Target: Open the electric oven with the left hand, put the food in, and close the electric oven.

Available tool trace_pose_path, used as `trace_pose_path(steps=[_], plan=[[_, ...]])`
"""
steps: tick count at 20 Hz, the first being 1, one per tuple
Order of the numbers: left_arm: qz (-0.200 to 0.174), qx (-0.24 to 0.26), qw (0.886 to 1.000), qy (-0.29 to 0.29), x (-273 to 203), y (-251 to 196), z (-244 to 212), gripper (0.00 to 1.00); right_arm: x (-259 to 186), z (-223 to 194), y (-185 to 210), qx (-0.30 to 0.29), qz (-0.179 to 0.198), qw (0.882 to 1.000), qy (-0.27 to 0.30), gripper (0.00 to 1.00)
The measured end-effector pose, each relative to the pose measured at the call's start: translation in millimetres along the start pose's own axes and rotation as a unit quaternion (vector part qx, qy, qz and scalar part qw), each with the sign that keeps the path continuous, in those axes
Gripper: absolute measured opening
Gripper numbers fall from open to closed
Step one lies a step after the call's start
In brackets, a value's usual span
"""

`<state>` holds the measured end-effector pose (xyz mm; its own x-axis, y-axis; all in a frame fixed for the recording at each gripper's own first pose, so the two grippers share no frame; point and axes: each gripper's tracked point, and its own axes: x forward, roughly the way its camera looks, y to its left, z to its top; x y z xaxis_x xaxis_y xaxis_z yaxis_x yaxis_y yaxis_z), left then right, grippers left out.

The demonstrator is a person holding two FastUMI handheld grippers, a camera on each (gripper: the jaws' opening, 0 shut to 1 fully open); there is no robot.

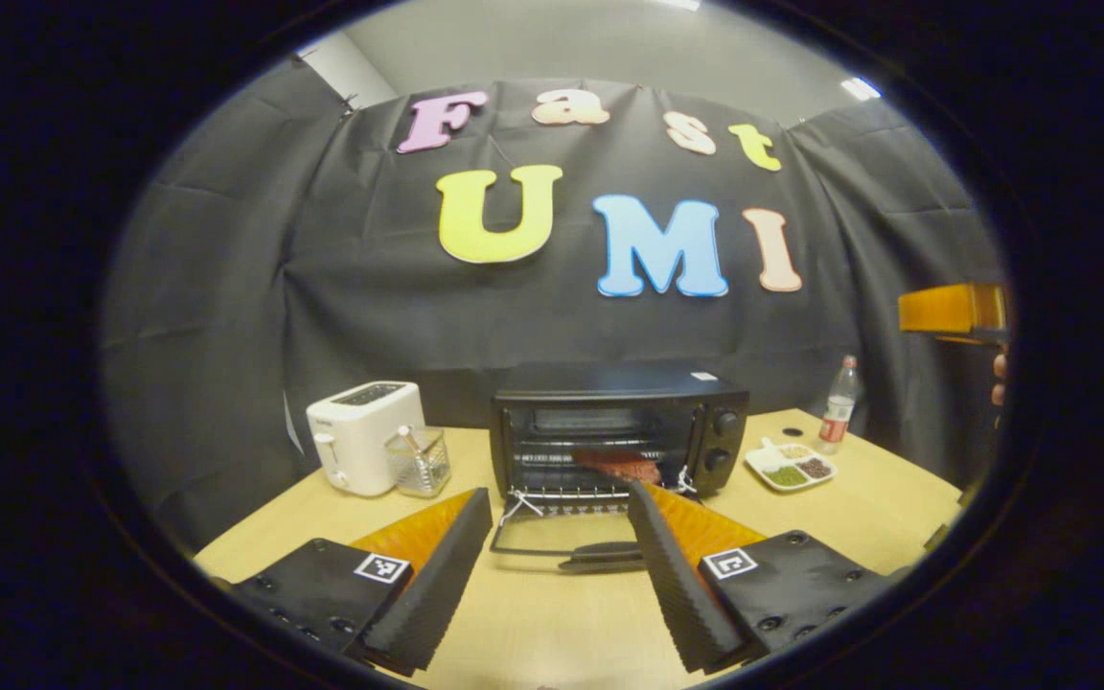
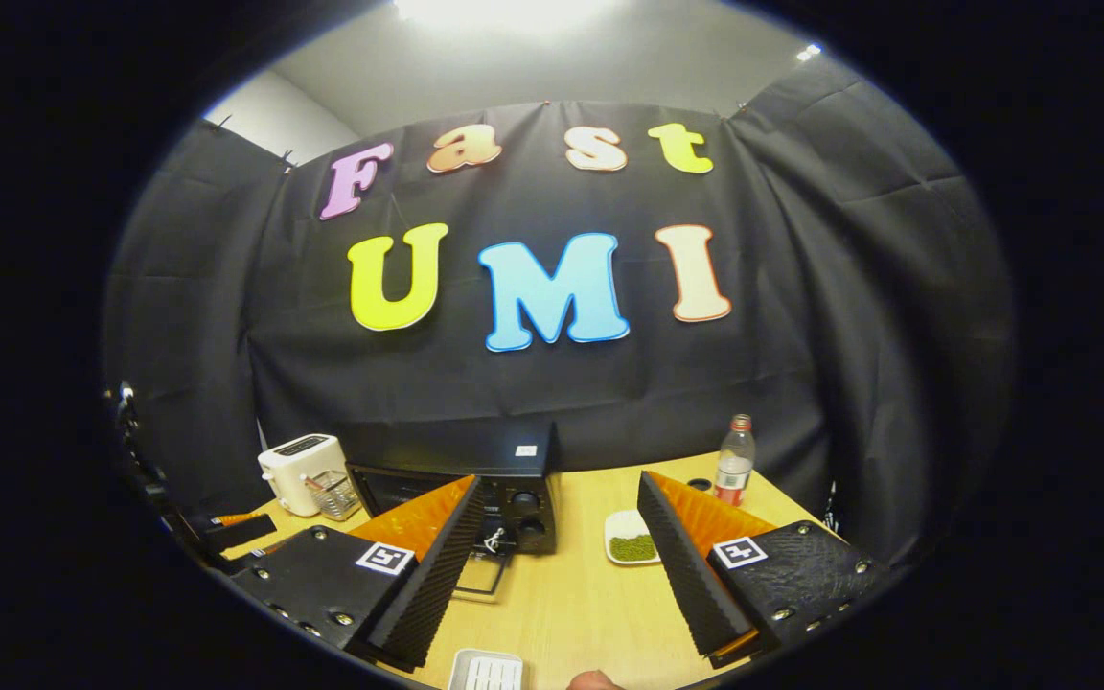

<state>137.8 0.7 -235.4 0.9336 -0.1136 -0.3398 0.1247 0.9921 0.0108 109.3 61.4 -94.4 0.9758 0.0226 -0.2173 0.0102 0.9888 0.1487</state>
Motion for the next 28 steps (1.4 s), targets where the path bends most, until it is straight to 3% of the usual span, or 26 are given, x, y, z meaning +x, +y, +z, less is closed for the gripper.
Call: trace_pose_path(steps=[10,12,17,21,26,27,28], plan=[[-0.039,-0.001,0.988,0.15,51,-57,-117,0.95,-41,3,-56,0.005,-0.075,0.997,0.003,0.98],[-0.045,-0.007,0.985,0.167,63,-63,-130,0.99,-44,6,-65,-0.002,-0.088,0.996,-0.003,0.98],[-0.048,0.024,0.976,0.21,89,-65,-158,0.94,-50,11,-82,-0.006,-0.118,0.993,-0.005,0.98],[-0.048,0.037,0.971,0.232,101,-64,-172,0.98,-53,10,-88,-0.01,-0.135,0.991,-0.006,0.97],[-0.042,0.023,0.972,0.231,117,-63,-170,0.96,-52,7,-89,-0.015,-0.141,0.99,0.001,0.97],[-0.041,0.014,0.972,0.23,117,-64,-170,0.99,-52,7,-89,-0.017,-0.142,0.99,0.001,0.97],[-0.04,0.011,0.973,0.228,116,-65,-169,0.95,-52,7,-90,-0.017,-0.144,0.989,0.002,0.97]])
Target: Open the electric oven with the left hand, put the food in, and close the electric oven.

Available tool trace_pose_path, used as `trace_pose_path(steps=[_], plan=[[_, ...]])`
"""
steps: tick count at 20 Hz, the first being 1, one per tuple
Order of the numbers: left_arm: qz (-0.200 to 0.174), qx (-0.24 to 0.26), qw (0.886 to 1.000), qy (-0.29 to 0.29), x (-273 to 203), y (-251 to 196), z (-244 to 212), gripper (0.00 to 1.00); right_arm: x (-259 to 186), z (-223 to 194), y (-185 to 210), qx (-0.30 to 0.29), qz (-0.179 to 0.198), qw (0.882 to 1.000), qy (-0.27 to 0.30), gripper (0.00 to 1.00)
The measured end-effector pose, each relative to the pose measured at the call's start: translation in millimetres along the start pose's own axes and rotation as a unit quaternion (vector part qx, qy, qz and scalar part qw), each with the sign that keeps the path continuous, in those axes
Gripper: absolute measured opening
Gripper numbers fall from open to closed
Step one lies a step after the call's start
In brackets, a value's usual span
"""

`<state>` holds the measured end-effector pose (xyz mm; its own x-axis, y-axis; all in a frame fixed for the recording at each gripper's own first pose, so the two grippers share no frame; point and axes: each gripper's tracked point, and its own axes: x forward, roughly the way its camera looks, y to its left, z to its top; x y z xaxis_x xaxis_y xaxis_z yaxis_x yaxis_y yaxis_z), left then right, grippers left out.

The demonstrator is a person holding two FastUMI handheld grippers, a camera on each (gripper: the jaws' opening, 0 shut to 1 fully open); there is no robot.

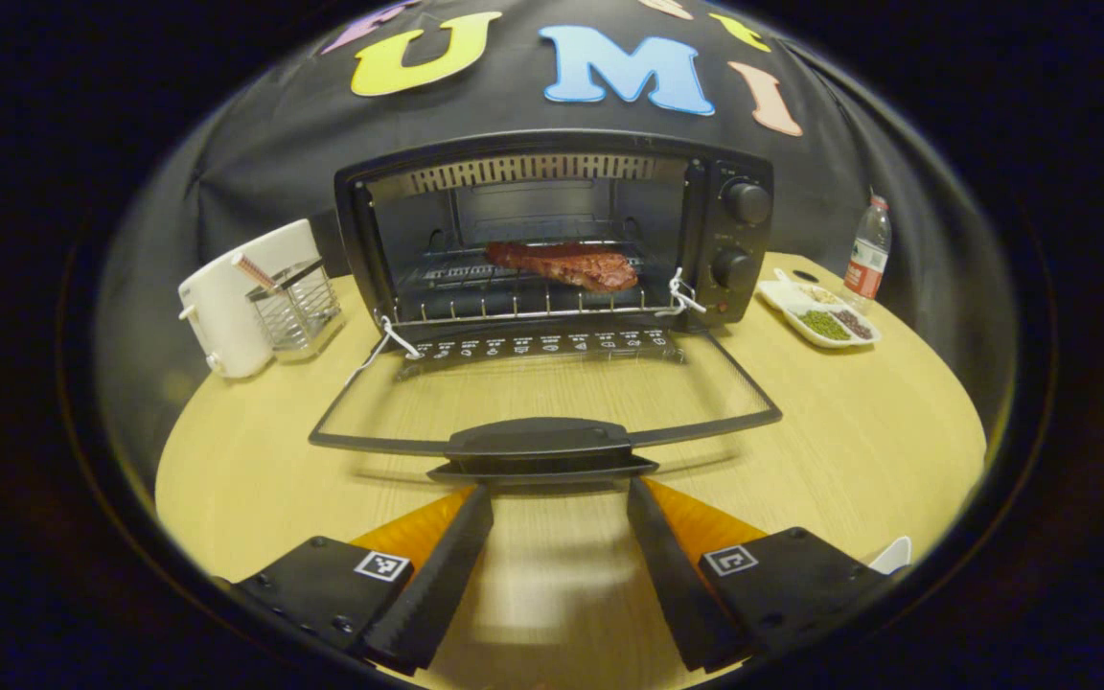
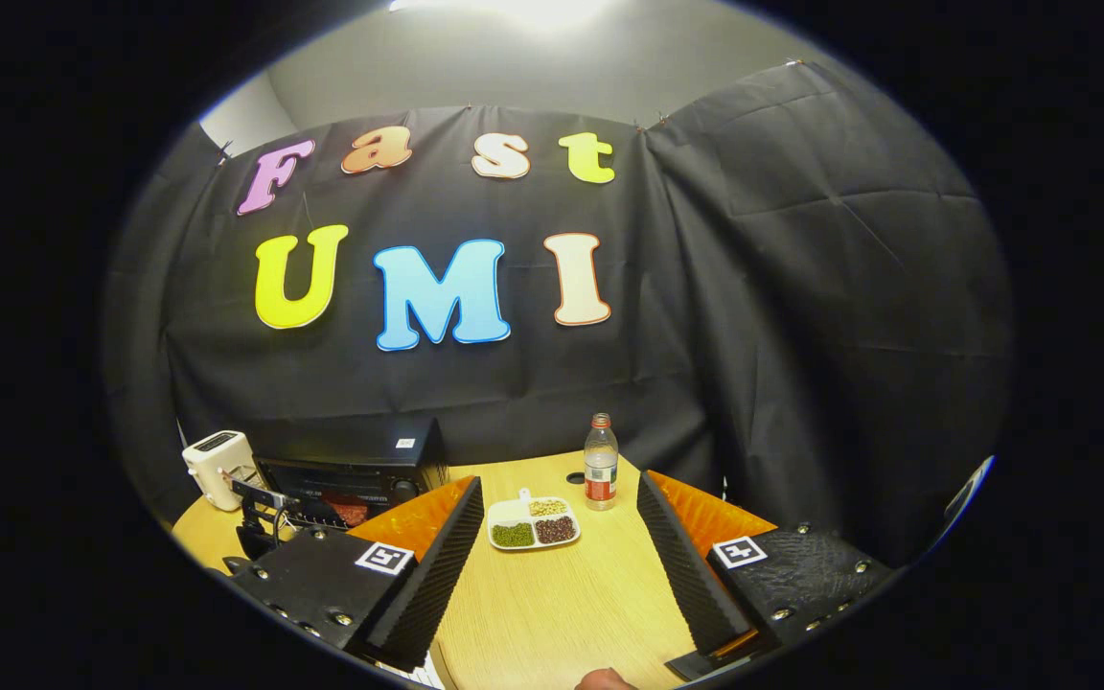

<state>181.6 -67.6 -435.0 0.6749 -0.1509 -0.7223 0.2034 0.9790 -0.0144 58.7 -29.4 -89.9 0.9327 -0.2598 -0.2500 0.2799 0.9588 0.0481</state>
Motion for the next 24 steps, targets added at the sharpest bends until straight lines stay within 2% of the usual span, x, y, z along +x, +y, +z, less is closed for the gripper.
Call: trace_pose_path(steps=[1,3,4,6,8,10,12,13,14,16,17,21,23,24], plan=[[0.0,0.002,1.0,0.0,-1,0,2,0.99,0,2,1,0.001,0.001,1.0,-0.001,0.97],[0.002,0.01,1.0,0.001,-4,1,4,0.92,-1,6,1,0.001,0.004,1.0,-0.005,0.97],[0.003,0.008,1.0,-0.005,-8,1,8,0.95,0,6,1,0.0,0.005,1.0,-0.005,0.98],[0.004,0.011,1.0,-0.021,-16,1,18,0.92,-1,6,4,0.005,0.009,1.0,-0.005,0.97],[0.004,0.011,0.999,-0.033,-23,3,28,0.98,-2,3,8,0.008,0.017,1.0,-0.003,0.98],[0.004,0.008,0.999,-0.045,-31,4,41,0.95,-3,0,10,0.005,0.021,1.0,-0.003,0.97],[0.005,0.013,0.998,-0.067,-38,4,59,0.98,-3,-1,14,0.007,0.026,1.0,0.0,0.97],[0.005,0.014,0.997,-0.079,-42,5,71,0.95,-5,-1,14,0.008,0.026,1.0,-0.001,0.98],[0.004,0.013,0.996,-0.09,-45,6,83,0.99,-5,0,13,0.008,0.025,1.0,-0.003,0.97],[0.004,0.013,0.994,-0.113,-47,9,106,0.95,-3,-1,14,0.006,0.026,1.0,-0.002,0.97],[0.004,0.016,0.992,-0.123,-48,9,118,0.98,-3,0,15,0.006,0.026,1.0,-0.003,0.97],[0.0,0.026,0.988,-0.15,-39,12,155,0.99,-1,1,17,0.006,0.025,1.0,-0.003,0.97],[0.0,0.022,0.988,-0.152,-30,17,165,0.91,6,3,25,0.001,0.025,1.0,-0.003,0.97],[-0.001,0.019,0.987,-0.157,-28,18,170,0.99,10,1,29,-0.001,0.025,1.0,-0.003,0.97]])
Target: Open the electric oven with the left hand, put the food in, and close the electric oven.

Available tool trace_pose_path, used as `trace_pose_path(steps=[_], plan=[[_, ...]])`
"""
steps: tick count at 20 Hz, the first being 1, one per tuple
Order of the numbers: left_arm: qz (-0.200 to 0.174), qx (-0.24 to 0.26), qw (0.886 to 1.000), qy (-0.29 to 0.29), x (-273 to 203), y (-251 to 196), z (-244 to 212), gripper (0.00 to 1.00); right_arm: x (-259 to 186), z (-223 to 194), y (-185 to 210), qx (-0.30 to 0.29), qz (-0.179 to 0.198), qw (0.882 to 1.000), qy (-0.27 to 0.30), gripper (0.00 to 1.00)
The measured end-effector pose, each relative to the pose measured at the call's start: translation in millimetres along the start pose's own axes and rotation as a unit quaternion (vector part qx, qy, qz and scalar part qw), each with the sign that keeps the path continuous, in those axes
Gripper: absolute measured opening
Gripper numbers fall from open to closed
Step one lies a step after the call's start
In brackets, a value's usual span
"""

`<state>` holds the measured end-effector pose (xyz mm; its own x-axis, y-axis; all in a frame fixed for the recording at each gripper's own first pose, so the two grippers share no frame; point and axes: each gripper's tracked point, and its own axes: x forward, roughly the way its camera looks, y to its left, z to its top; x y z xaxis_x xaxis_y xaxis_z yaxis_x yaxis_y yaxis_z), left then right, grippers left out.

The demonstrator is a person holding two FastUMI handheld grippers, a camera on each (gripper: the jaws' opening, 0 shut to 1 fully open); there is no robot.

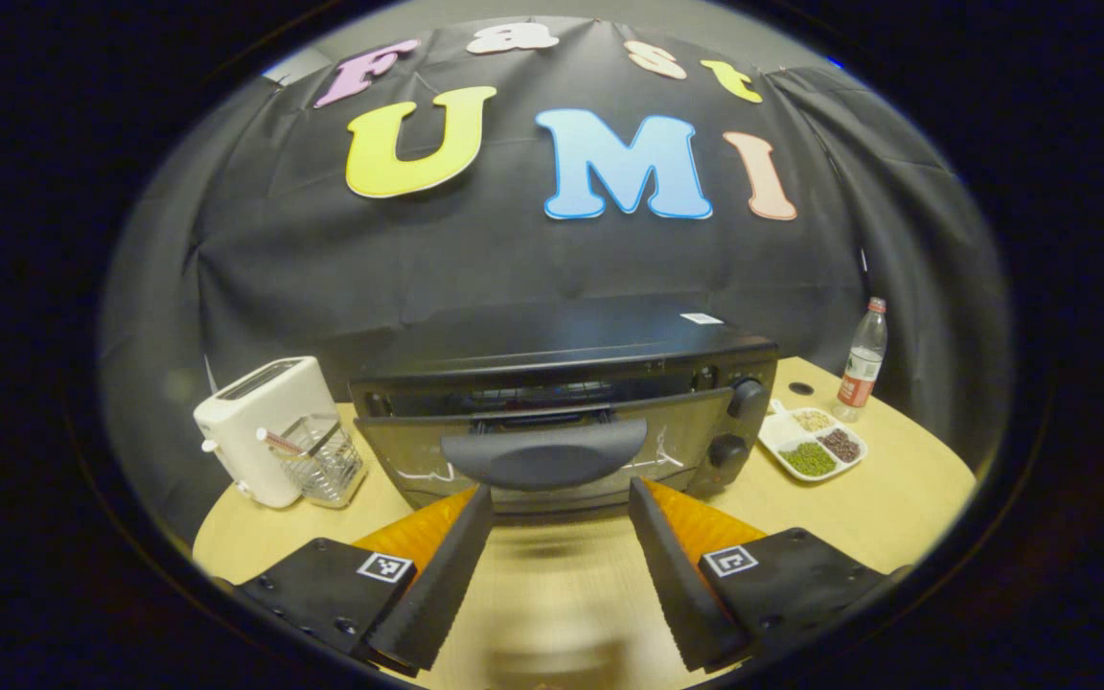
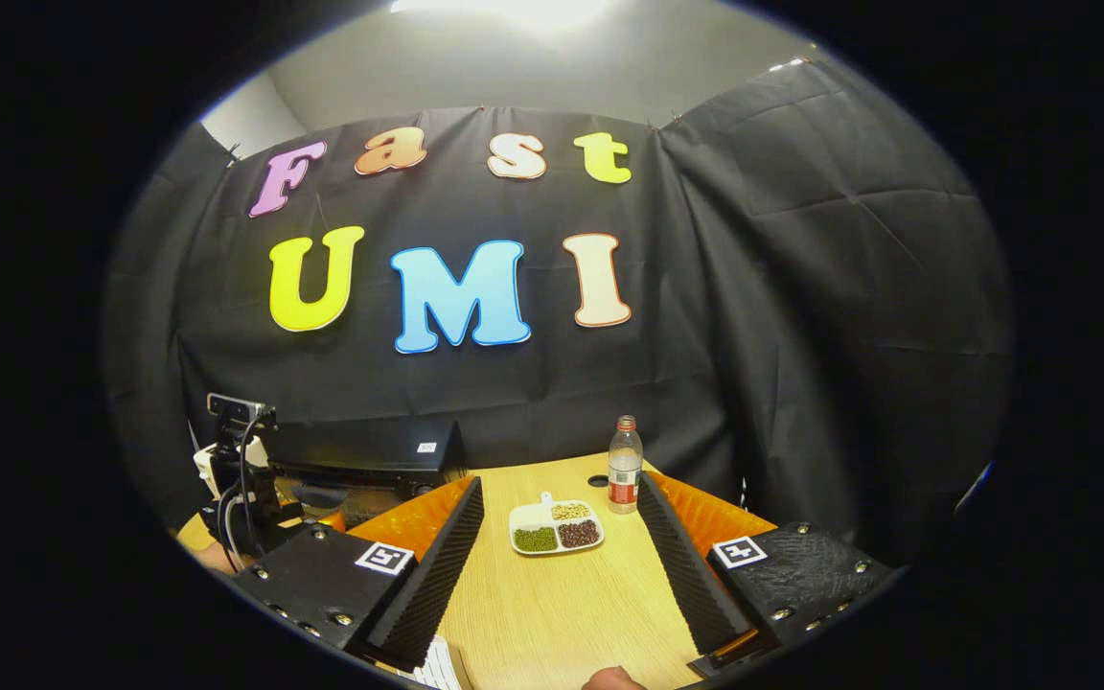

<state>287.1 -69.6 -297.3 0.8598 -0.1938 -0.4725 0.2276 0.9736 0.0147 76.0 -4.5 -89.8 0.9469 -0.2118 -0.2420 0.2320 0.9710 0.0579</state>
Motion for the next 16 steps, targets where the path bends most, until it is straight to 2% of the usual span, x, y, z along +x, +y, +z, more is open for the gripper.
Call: trace_pose_path(steps=[1,4,7,10,11,12,15,16], plan=[[-0.001,-0.002,1.0,-0.005,2,1,6,0.94,2,1,2,-0.002,-0.001,1.0,0.0,0.97],[-0.007,0.002,1.0,-0.023,-4,0,22,0.95,3,5,7,0.004,0.005,1.0,-0.002,0.97],[-0.013,0.002,0.999,-0.051,-34,-8,45,0.95,9,13,11,-0.001,0.02,1.0,-0.016,0.97],[-0.001,0.002,0.996,-0.089,-83,-16,73,0.94,3,24,15,0.005,0.051,0.998,-0.027,0.97],[0.003,-0.001,0.994,-0.107,-101,-21,85,0.91,1,29,16,0.004,0.062,0.998,-0.034,0.97],[0.014,-0.003,0.993,-0.12,-121,-22,93,0.98,0,32,15,0.001,0.071,0.997,-0.04,0.97],[0.041,-0.015,0.987,-0.157,-180,-30,114,0.98,-19,35,5,-0.004,0.097,0.994,-0.052,0.98],[0.047,-0.018,0.985,-0.167,-200,-34,119,0.94,-25,37,1,-0.003,0.105,0.993,-0.056,0.98]])
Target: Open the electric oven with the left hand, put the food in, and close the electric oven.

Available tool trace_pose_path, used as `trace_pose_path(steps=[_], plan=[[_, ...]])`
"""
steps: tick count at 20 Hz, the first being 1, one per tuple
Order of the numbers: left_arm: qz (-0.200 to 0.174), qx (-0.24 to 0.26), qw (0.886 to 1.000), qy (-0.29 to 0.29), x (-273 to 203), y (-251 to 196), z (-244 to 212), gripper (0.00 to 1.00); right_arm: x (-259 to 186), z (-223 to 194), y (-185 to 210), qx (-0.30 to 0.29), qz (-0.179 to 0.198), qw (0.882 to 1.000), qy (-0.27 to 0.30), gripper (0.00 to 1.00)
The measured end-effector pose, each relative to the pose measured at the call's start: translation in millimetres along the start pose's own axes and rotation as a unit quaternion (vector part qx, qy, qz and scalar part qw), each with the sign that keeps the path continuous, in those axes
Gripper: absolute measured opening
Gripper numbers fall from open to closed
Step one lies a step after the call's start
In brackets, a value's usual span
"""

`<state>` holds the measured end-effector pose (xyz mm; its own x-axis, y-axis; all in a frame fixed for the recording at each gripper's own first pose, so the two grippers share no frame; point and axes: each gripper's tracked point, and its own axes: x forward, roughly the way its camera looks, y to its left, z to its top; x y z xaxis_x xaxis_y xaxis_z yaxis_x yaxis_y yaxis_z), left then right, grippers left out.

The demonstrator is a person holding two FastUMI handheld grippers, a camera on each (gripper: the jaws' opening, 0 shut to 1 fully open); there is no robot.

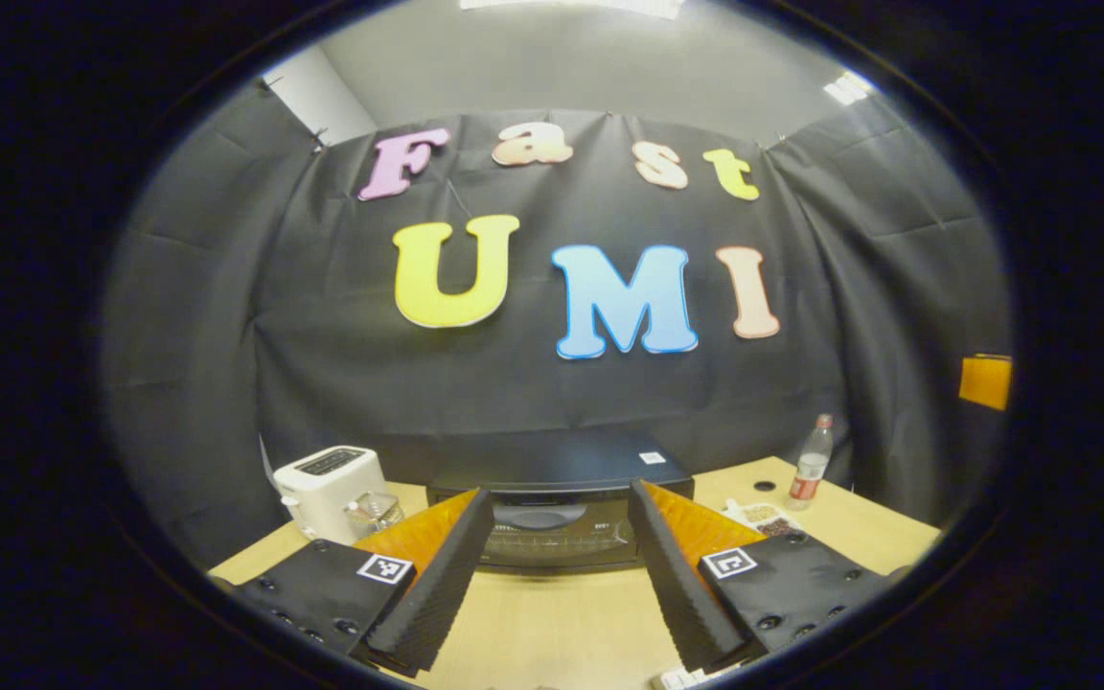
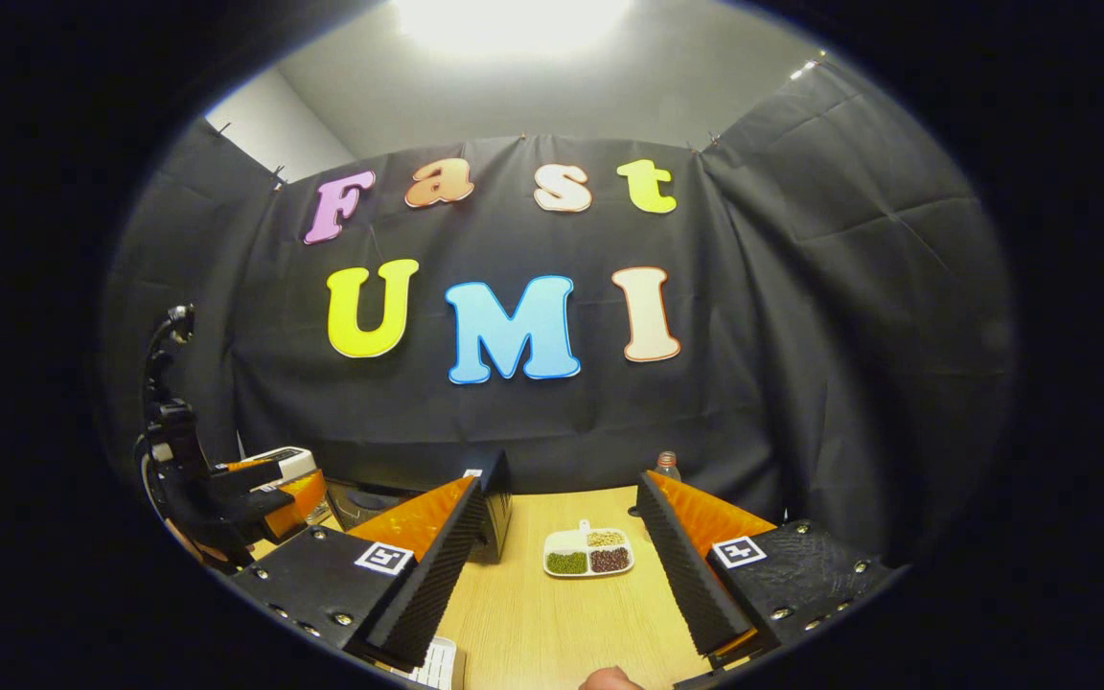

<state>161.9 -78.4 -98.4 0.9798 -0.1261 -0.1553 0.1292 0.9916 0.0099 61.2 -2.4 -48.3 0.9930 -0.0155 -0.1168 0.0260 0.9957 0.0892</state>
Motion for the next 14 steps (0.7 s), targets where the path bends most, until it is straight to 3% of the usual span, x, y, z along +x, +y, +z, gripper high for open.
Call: trace_pose_path(steps=[2,3,4,6,7,14], plan=[[0.008,0.002,1.0,-0.017,-32,-6,20,0.97,-13,3,-4,0.001,0.015,1.0,-0.005,0.97],[0.013,0.005,1.0,-0.023,-46,-6,27,0.9,-18,4,-4,0.001,0.022,1.0,-0.007,0.97],[0.016,0.004,0.999,-0.027,-60,-8,33,0.9,-24,4,-3,0.0,0.03,1.0,-0.009,0.97],[0.018,0.006,0.999,-0.035,-86,-10,41,0.98,-34,2,-4,-0.005,0.038,0.999,-0.007,0.97],[0.021,0.01,0.999,-0.037,-97,-8,44,0.97,-39,3,-4,-0.004,0.041,0.999,-0.009,0.97],[0.032,0.024,0.998,-0.053,-155,14,55,0.98,-58,6,6,-0.008,0.039,0.999,-0.019,0.97]])
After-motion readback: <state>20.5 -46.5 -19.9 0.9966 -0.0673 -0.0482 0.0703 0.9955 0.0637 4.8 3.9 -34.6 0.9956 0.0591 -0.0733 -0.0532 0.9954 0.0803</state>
